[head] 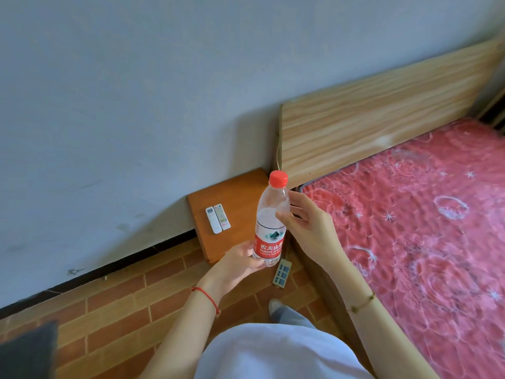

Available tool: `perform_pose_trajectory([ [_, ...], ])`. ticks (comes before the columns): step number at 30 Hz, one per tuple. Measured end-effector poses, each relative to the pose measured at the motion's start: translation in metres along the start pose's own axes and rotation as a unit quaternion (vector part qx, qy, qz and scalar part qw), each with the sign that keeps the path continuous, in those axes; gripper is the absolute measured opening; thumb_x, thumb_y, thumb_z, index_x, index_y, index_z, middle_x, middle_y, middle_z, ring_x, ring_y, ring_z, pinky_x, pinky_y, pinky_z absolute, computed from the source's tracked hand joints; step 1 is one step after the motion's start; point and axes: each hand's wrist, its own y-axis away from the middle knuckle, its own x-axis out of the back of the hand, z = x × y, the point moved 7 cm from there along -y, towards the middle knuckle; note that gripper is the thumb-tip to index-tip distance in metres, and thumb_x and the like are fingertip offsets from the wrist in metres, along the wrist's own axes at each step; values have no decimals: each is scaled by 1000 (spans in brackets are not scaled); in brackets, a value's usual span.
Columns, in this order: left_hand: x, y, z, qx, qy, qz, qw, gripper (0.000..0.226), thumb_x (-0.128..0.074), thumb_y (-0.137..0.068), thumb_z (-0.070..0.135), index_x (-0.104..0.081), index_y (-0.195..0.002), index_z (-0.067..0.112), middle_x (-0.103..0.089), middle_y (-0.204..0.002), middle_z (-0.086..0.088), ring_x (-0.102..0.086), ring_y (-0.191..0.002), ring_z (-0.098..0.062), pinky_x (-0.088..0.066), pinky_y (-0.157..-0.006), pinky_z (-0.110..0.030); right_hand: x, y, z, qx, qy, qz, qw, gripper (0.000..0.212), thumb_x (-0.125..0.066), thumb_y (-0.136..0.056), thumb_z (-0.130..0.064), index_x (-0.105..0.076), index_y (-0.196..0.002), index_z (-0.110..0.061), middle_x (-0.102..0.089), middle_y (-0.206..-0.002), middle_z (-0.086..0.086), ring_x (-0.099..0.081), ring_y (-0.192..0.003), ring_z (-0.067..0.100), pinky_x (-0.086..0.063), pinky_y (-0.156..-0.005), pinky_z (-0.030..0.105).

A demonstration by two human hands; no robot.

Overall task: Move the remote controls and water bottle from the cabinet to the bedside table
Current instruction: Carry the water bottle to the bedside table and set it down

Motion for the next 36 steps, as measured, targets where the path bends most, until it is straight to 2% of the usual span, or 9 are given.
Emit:
perform_pose_trajectory([
  [4,14,-51,14,21,70,25,997,56,-71,-85,36,-50,-137,32,-61,-134,7,-55,-128,-19,-40,-112,-45,-1,-67,11,5,4,-30,1000,43,-65,-90,-25,-54,-130,-19,-61,-116,-15,-58,-102,-3,-46,-75,0],
  [7,29,-86,25,25,117,43,992,59,-71,-86,30,-46,-140,31,-58,-137,6,-53,-129,-17,-39,-113,-43,-10,-116,24,6,3,-43,999,41,-67,-88,-23,-57,-128,-17,-66,-119,-7,-62,-105,4,-48,-78,5],
  [11,57,-129,23,74,139,106,982,80,-71,-80,36,-33,-149,20,-46,-149,-2,-43,-137,-22,-31,-118,-45,-37,-176,47,0,2,-57,998,41,-70,-86,-21,-59,-125,-16,-67,-118,-5,-63,-104,6,-49,-78,6],
  [13,70,-152,16,82,101,120,984,70,-65,-89,26,-33,-149,9,-39,-153,-11,-38,-142,-26,-29,-119,-40,-56,-200,62,5,8,-66,998,41,-71,-85,-21,-60,-123,-16,-68,-116,-4,-64,-103,7,-49,-80,9],
  [17,109,-197,-12,128,164,224,952,44,-56,-96,24,-52,-136,6,-54,-141,-16,-50,-132,-31,-42,-104,-34,-103,-244,105,-5,14,-77,997,42,-73,-83,-19,-59,-122,-13,-68,-117,0,-64,-104,11,-53,-83,16],
  [21,129,-248,-36,144,149,221,953,42,-45,-101,33,-49,-139,14,-52,-141,-4,-45,-128,-20,-33,-102,-32,-147,-279,153,-8,24,-85,996,44,-74,-82,-19,-58,-123,-15,-66,-118,-2,-59,-101,3,-43,-73,-3],
  [23,140,-271,-54,140,138,235,952,40,-43,-103,31,-50,-138,14,-54,-139,-4,-47,-126,-19,-35,-97,-30,-168,-292,179,-10,21,-90,996,44,-73,-83,-18,-57,-124,-16,-66,-119,-3,-57,-100,1,-42,-72,-5],
  [30,166,-337,-117,142,110,242,954,48,-35,-102,17,-36,-150,18,-39,-155,-3,-31,-145,-22,-31,-111,-34,-225,-328,264,-9,4,-94,995,46,-75,-80,-13,-58,-123,-14,-66,-117,-6,-61,-106,3,-48,-80,4],
  [36,179,-368,-147,132,77,259,954,52,-32,-101,10,-29,-153,15,-39,-154,-11,-36,-144,-26,-33,-116,-40,-258,-342,313,-13,-11,-94,995,48,-75,-79,-11,-57,-123,-13,-66,-120,-3,-61,-111,5,-52,-89,18],
])
